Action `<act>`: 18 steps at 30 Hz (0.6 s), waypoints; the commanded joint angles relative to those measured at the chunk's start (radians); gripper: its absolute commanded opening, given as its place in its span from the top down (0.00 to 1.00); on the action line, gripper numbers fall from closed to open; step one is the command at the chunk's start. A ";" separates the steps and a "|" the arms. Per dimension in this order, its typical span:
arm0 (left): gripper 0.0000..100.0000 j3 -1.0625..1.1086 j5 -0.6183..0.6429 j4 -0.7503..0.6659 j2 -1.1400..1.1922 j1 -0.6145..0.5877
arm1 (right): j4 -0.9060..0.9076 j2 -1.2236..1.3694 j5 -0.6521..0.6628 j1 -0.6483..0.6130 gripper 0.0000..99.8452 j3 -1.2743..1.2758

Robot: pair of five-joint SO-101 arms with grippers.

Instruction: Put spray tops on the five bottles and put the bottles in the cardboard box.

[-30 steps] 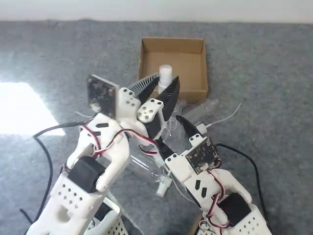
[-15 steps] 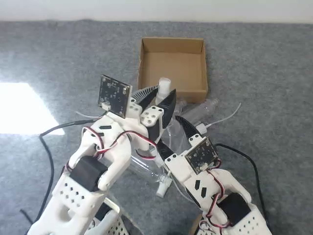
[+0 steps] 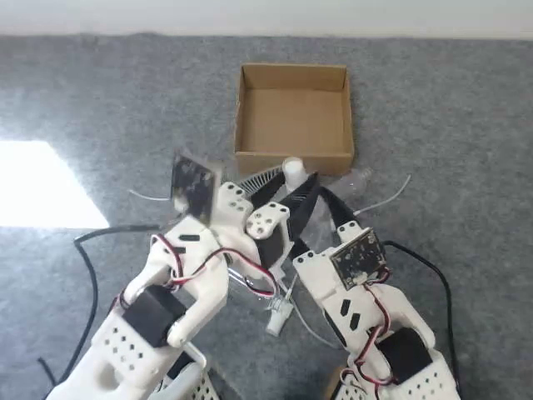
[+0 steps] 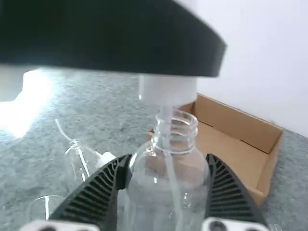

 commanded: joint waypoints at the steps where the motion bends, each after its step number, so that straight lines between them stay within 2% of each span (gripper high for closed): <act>1: 0.98 0.102 -0.029 -0.152 -0.106 0.014 | -0.022 -0.018 0.011 0.045 0.85 -0.075; 4: 0.98 0.180 -0.046 -0.233 -0.172 0.014 | -0.022 -0.018 0.011 0.045 0.85 -0.077; 7: 0.98 0.202 -0.046 -0.238 -0.203 0.015 | -0.022 -0.018 0.012 0.044 0.85 -0.084; 12: 0.91 0.196 -0.086 -0.170 -0.176 0.017 | 0.105 -0.018 0.012 0.044 0.85 -0.158; 15: 0.90 0.194 -0.086 -0.153 -0.158 0.017 | 0.170 -0.018 0.014 0.010 0.85 -0.195; 18: 0.90 0.173 -0.087 -0.114 -0.152 0.018 | 0.186 -0.018 0.075 -0.015 0.85 -0.196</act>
